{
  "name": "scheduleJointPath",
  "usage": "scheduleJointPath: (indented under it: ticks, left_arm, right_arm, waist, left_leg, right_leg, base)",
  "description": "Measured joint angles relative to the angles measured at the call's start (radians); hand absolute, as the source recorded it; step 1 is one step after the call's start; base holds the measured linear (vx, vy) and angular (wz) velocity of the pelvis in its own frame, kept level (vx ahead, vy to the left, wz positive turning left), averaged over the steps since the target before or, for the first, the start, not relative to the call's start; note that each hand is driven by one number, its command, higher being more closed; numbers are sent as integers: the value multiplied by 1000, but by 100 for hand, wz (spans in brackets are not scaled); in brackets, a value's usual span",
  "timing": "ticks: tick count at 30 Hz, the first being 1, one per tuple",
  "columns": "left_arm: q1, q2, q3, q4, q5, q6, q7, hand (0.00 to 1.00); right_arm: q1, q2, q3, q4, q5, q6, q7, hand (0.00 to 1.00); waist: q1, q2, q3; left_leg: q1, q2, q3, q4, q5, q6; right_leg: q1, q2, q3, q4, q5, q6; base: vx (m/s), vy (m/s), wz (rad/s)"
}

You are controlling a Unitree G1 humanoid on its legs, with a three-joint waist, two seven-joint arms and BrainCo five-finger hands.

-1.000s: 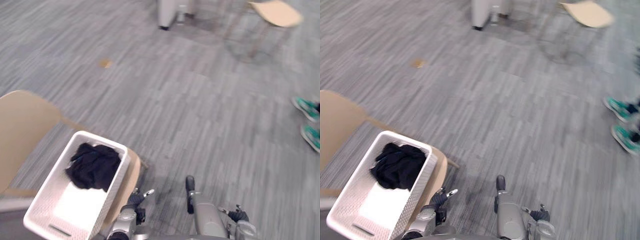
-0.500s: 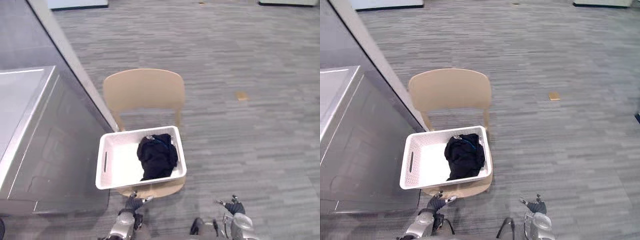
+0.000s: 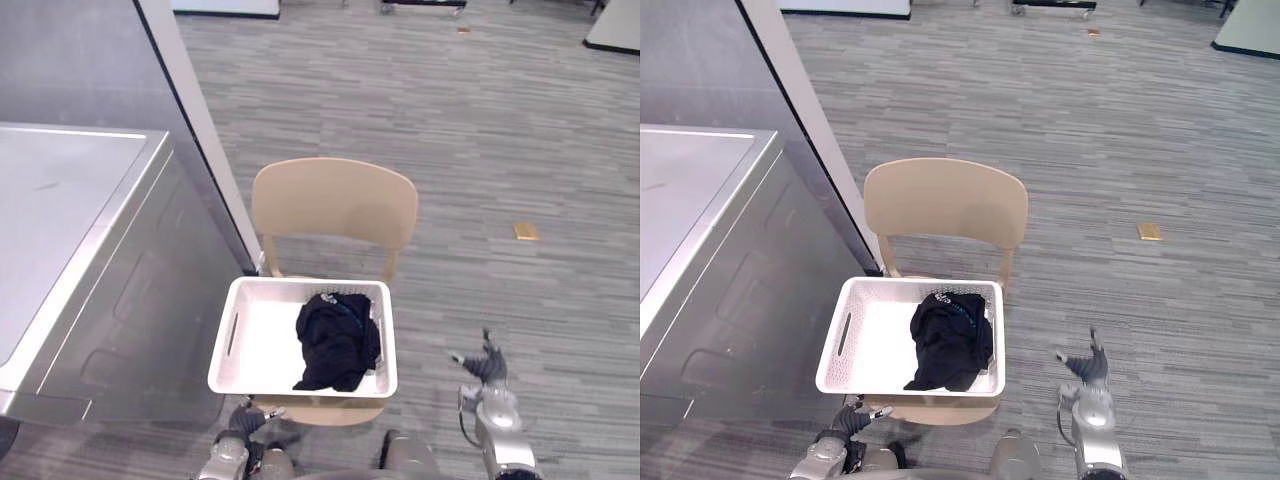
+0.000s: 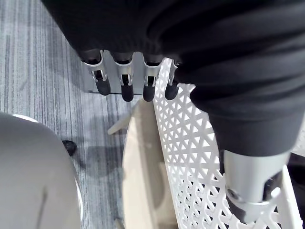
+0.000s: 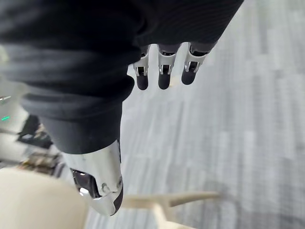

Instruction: Pick up the laundry basket with both hands and put the clothes into the washing machine.

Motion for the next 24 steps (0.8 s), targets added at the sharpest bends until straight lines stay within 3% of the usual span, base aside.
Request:
scheduleJointPath:
  ticks: [3, 10, 13, 16, 18, 24]
  left_arm:
    - [16, -12, 14, -13, 0, -18, 0, 0]
    - [19, -13, 8, -22, 0, -31, -4, 0]
    - [16, -10, -20, -30, 0, -40, -5, 0]
    - [12, -9, -31, -34, 0, -45, -7, 0]
    - [-1, -11, -35, -42, 0, -50, -6, 0]
    - [-64, -21, -66, -85, -40, -74, -1, 0]
  right_arm:
    - [5, -38, 73, -112, -66, -37, 21, 0]
    - [-31, -131, 355, -111, -172, -80, 113, 0]
    - [-97, -135, 461, 10, -219, -104, 154, 0]
    - [-173, -146, 532, 171, -254, -101, 168, 0]
    - [-220, -157, 556, 250, -292, -95, 167, 0]
    - [-500, -200, 544, 486, -389, -34, 101, 0]
  waist:
    - [8, 9, -6]
    - [33, 6, -12]
    - [52, 6, -13]
    - [59, 7, -11]
    - [83, 10, 3]
    - [114, 86, 145]
  left_leg:
    - [1, 4, -26, -11, 1, -2]
    - [-7, -13, -103, -47, 27, -11]
    - [-40, -25, -146, -47, 47, -7]
    - [-90, -38, -216, -47, 76, -7]
    - [-130, -48, -249, -45, 107, -7]
    - [-262, -63, -322, -49, 181, -7]
  right_leg:
    - [49, 8, -31, -66, 12, 17]
    - [122, 4, -110, -162, 47, 27]
    - [133, 0, -158, -185, 60, 26]
    - [130, -5, -221, -185, 64, 22]
    - [114, -11, -255, -178, 66, 19]
    - [-14, -33, -306, -79, 65, 4]
  base:
    - [18, -13, 23]
    - [7, 8, 34]
    - [-12, 0, 37]
    - [-50, -10, 67]
    - [-92, -12, 62]
    - [-199, 18, 36]
